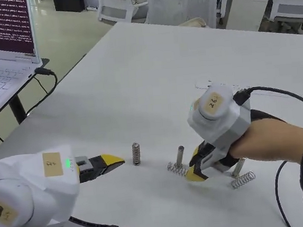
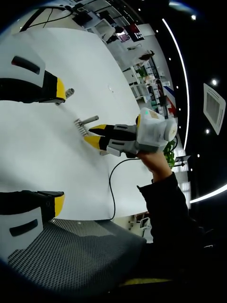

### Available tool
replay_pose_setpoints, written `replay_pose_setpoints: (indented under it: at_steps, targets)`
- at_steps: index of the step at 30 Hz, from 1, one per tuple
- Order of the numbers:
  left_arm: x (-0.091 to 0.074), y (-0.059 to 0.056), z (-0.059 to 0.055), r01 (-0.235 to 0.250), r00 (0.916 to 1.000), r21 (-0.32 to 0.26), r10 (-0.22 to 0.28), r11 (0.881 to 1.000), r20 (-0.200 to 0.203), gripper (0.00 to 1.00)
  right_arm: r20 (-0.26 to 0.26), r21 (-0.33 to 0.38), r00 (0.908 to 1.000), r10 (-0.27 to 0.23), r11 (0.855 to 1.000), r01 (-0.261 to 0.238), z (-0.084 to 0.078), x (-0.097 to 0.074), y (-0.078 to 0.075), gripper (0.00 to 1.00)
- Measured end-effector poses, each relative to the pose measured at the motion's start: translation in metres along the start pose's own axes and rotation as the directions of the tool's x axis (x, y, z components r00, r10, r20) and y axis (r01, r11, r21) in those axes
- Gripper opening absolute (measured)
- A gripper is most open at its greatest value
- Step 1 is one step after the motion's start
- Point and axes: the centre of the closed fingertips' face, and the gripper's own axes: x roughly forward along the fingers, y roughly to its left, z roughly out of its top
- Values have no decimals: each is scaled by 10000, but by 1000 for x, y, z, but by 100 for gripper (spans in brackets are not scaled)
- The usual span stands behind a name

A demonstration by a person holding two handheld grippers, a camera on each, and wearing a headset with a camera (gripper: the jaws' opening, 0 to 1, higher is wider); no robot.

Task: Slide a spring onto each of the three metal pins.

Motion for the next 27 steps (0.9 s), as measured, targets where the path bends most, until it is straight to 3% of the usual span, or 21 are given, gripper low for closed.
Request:
replay_pose_setpoints:
  at_steps: [14,19,27]
  targets:
    - [0,1,-2,-8,10000,-36,8,10000,-35,72,-336,-50,9994,17,10000,-19,-5,11,1,15]
    - [0,1,-2,-4,10000,-31,4,10000,-50,72,-354,-496,9990,-268,9985,250,-5,11,-3,9]
    - [0,0,-3,31,9999,-12,-31,10000,-110,72,-496,-738,9985,-247,9971,210,-5,9,1,8]
